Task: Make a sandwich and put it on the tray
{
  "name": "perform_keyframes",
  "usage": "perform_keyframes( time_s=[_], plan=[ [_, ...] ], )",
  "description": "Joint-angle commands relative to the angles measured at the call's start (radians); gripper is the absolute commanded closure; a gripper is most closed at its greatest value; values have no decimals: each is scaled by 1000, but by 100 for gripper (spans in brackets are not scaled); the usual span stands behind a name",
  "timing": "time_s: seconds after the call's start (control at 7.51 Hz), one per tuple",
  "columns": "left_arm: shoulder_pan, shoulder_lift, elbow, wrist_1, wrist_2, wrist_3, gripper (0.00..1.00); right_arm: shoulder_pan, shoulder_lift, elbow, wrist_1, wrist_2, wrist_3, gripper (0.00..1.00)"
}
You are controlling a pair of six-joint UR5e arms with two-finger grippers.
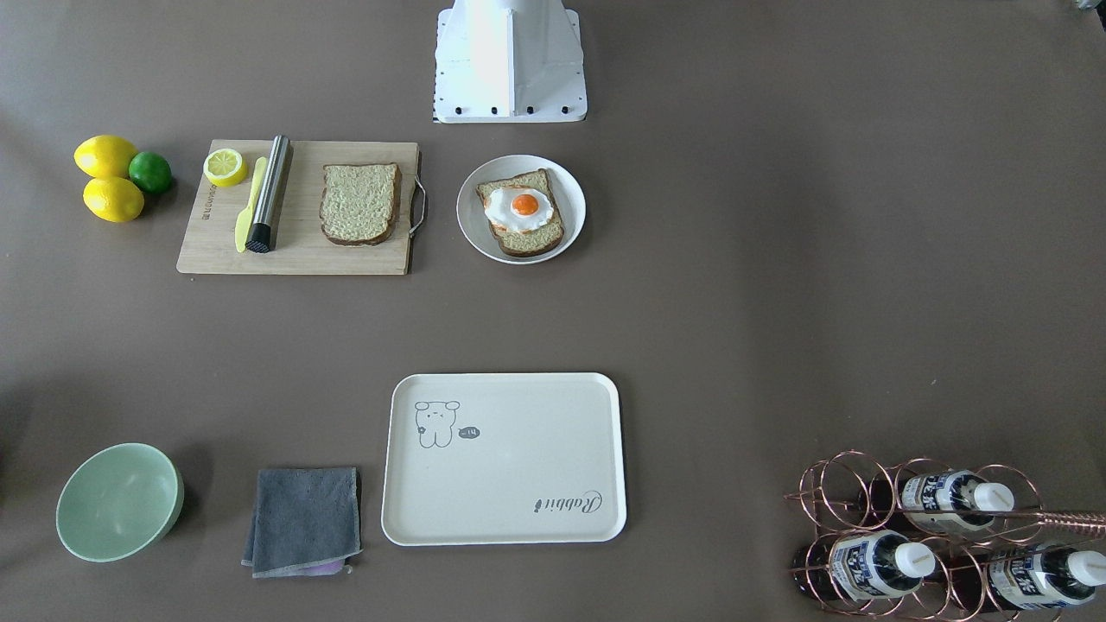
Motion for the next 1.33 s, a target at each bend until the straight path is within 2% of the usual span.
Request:
perform_keyframes(
  time_s=[0.0, 1.2],
  plan=[
    [3, 0, -1, -1, 6, -1, 2, 0, 5, 0, 0, 3, 2, 0],
    [-3, 3, 33, 1, 6, -1, 2, 0, 5, -1, 0, 6, 2, 0]
  ],
)
